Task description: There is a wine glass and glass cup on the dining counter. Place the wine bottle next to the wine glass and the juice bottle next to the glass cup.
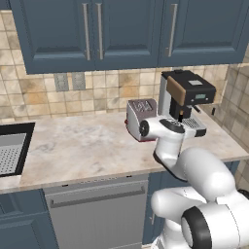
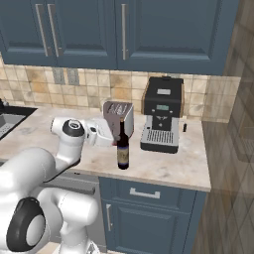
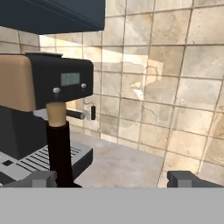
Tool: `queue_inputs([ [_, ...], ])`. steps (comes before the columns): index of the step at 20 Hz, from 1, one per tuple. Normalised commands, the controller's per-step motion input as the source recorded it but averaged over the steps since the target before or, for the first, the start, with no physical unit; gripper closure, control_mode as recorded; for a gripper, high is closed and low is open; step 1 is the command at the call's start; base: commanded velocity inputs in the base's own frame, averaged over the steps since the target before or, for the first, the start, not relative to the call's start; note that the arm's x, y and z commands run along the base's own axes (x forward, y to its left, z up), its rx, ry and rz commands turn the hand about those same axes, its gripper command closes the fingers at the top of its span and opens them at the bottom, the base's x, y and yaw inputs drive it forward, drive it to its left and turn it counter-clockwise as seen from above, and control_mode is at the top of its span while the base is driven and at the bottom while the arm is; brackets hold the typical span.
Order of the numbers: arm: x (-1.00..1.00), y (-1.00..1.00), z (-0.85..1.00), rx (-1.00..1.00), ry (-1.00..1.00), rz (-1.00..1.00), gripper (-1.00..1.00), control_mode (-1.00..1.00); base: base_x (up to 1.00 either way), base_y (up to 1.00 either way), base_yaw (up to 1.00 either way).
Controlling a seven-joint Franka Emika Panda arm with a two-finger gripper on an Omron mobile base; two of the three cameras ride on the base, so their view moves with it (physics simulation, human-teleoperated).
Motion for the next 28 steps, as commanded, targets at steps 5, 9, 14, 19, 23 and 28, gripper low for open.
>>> queue_inputs([
  [5, 0.14, 0.0, -0.1, 0.0, 0.04, 0.02, -1.0, -1.0, 0.0, 0.0, 0.0],
  [9, 0.12, 0.0, -0.08, 0.0, 0.03, 0.02, -1.0, -1.0, 0.0, 0.0, 0.0],
  [14, 0.11, 0.0, -0.07, 0.0, 0.07, 0.02, -1.0, -1.0, 0.0, 0.0, 0.0],
  [19, 0.1, 0.0, -0.08, 0.0, 0.03, 0.03, -1.0, -1.0, 0.0, 0.0, 0.0],
  [23, 0.09, 0.0, -0.12, 0.0, 0.0, 0.03, -1.0, -1.0, 0.0, 0.0, 0.0],
  [28, 0.1, 0.0, -0.13, 0.0, 0.0, 0.03, -1.0, -1.0, 0.0, 0.0, 0.0],
])
